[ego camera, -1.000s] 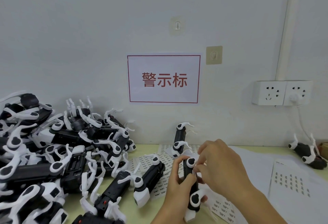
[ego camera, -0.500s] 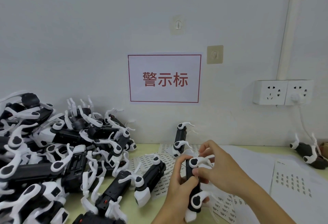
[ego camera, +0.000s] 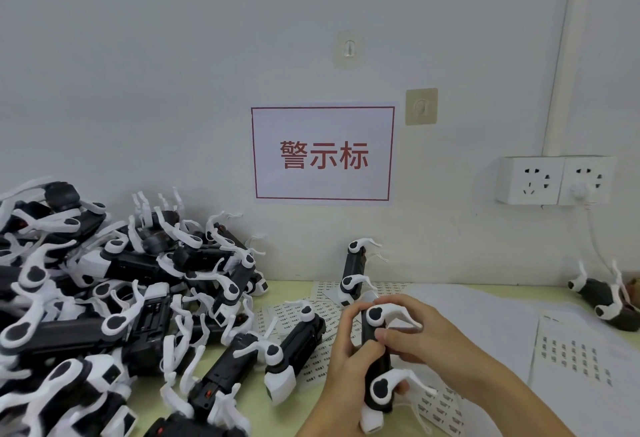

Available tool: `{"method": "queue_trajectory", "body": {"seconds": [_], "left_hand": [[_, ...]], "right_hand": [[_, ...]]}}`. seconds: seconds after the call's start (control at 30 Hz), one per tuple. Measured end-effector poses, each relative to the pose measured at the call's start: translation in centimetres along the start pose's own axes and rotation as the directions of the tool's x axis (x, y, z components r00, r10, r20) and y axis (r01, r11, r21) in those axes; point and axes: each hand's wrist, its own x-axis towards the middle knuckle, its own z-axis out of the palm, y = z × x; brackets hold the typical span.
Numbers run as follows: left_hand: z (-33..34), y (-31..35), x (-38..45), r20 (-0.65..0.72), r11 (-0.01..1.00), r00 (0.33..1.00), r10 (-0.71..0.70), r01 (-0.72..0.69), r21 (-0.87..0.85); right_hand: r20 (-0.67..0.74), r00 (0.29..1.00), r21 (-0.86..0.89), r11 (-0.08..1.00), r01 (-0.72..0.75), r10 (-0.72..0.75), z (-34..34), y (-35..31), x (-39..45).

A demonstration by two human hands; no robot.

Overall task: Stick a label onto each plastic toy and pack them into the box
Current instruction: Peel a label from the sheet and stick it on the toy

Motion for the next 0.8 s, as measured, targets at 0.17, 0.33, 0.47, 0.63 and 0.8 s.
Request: {"method": "queue_trajectory", "body": {"seconds": [0.17, 0.33, 0.47, 0.63, 0.8], "left_hand": [[-0.3, -0.2, 0.0, 0.006, 1.000, 1.000, 0.005, -0.005, 0.010], [-0.3, -0.2, 0.1, 0.012, 1.000, 1.000, 0.008, -0.008, -0.012], [-0.2, -0.1, 0.1, 0.029, 0.998, 1.000, 0.009, -0.007, -0.058], [0.1, 0.2, -0.1, 0.073, 0.990, 0.997, 0.018, -0.007, -0.138], [0.2, 0.4, -0.1, 0.079, 0.985, 0.996, 0.030, -0.016, -0.170]], "right_hand": [[0.000, 0.998, 0.100, 0.993, -0.066, 0.067, 0.1, -0.3, 0.3], [0.136, 0.988, 0.179, 0.979, -0.098, 0.074, -0.5, -0.2, 0.0], [0.192, 0.980, 0.198, 0.976, -0.094, 0.056, -1.0, 0.1, -0.1], [0.151, 0.986, 0.137, 0.987, -0.086, 0.065, -0.8, 0.0, -0.1], [0.139, 0.988, 0.199, 0.976, -0.091, 0.064, -0.5, 0.0, 0.0]]}}
